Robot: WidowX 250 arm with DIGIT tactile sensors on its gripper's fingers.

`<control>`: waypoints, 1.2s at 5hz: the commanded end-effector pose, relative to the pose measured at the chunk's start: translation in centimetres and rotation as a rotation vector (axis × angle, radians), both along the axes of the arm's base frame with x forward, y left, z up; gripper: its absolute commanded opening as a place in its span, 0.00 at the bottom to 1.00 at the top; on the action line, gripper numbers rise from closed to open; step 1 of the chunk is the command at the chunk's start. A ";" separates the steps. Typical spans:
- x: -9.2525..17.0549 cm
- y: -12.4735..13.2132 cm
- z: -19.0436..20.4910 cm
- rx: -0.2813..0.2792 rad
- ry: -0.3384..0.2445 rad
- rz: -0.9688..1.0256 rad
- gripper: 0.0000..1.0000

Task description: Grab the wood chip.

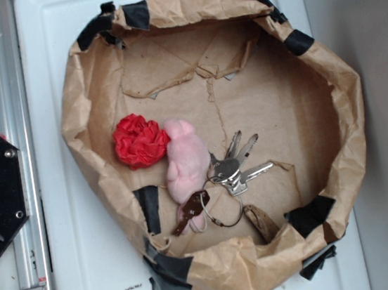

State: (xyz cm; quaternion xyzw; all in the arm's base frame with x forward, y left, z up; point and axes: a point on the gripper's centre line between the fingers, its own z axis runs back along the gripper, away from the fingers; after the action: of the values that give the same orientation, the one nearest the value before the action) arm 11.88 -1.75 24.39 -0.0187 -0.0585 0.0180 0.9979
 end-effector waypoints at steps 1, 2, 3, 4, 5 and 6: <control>0.0 0.0 0.0 0.000 0.000 0.000 1.00; 3.7 -0.1 -1.8 0.113 -0.047 0.061 1.00; 7.5 -1.0 -3.8 0.115 -0.099 -0.047 1.00; 9.1 -0.4 -5.5 0.114 -0.146 -0.159 1.00; 11.1 2.0 -6.8 0.051 -0.171 -0.275 1.00; 13.8 3.4 -7.7 0.030 -0.168 -0.294 1.00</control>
State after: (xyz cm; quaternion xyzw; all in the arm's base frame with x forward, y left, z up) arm 25.15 1.36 14.92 -0.0227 -0.1105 -0.1393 0.9838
